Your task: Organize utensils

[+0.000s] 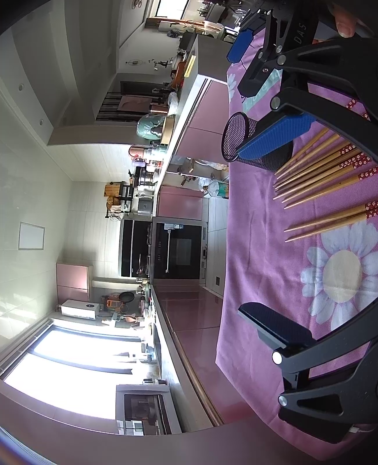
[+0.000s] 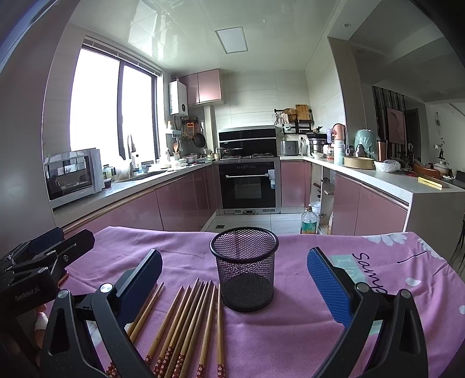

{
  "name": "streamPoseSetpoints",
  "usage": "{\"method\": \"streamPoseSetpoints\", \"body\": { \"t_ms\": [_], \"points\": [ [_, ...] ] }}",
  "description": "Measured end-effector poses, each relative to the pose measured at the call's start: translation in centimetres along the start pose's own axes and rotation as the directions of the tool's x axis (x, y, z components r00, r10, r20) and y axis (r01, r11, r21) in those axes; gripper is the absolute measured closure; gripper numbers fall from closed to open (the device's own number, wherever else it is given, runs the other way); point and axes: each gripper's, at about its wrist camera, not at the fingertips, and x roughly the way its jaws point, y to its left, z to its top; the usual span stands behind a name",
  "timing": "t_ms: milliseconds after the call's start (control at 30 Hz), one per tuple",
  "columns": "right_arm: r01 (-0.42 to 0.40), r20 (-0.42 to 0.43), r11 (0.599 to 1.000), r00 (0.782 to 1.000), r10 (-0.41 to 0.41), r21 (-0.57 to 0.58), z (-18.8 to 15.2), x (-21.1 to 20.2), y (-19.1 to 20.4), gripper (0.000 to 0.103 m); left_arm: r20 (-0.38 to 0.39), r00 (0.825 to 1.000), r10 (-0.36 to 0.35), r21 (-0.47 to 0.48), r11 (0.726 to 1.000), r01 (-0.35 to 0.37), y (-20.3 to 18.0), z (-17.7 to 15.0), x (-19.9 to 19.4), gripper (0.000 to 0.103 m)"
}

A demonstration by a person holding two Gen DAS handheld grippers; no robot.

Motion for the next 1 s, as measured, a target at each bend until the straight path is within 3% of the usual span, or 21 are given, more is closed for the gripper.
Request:
{"method": "streamPoseSetpoints", "body": {
  "t_ms": [1000],
  "points": [
    [-0.022, -0.008, 1.000, 1.000, 0.022, -0.020, -0.79, 0.96, -0.58, 0.006, -0.075, 0.997, -0.001, -0.004, 1.000, 0.001, 0.86, -0.17, 0.94, 0.006]
  ]
}}
